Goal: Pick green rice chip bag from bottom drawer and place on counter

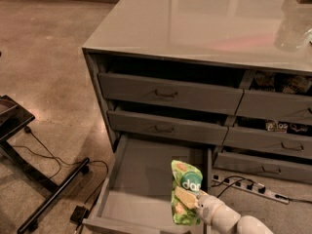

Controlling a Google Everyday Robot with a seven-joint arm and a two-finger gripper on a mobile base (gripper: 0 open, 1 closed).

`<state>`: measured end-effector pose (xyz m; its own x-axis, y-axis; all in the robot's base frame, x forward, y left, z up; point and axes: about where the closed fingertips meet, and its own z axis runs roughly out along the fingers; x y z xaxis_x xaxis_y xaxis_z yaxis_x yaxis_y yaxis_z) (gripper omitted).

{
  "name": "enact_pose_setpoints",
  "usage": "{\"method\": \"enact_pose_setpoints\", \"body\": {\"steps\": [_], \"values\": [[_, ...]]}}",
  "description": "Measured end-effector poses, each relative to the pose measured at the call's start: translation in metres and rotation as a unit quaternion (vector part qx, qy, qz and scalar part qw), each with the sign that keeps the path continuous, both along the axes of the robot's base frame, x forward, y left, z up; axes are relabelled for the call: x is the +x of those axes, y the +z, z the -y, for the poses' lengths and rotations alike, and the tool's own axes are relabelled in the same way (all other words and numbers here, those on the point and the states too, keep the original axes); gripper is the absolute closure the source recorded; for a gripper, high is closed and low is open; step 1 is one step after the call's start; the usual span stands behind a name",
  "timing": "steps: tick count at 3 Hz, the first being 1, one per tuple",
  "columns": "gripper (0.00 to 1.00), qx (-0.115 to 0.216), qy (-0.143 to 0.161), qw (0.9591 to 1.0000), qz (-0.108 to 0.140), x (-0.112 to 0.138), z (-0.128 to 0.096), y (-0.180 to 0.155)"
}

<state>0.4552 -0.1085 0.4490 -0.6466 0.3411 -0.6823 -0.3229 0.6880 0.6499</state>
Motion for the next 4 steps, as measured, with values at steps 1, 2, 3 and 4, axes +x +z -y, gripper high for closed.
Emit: {"method": "enact_pose_setpoints", "body": {"steps": [1, 2, 3, 4], "values": [[1.00, 0.000, 0.000, 1.0000, 0.000, 0.000, 0.000, 0.000], [1.00, -0.002, 0.044, 0.9978, 0.049, 0.015, -0.036, 0.038], [1.00, -0.005, 0.102, 0.9877, 0.119, 0.026, -0.084, 0.091], [1.00, -0.001, 0.144, 0.9792, 0.143, 0.024, -0.110, 0.117]]}}
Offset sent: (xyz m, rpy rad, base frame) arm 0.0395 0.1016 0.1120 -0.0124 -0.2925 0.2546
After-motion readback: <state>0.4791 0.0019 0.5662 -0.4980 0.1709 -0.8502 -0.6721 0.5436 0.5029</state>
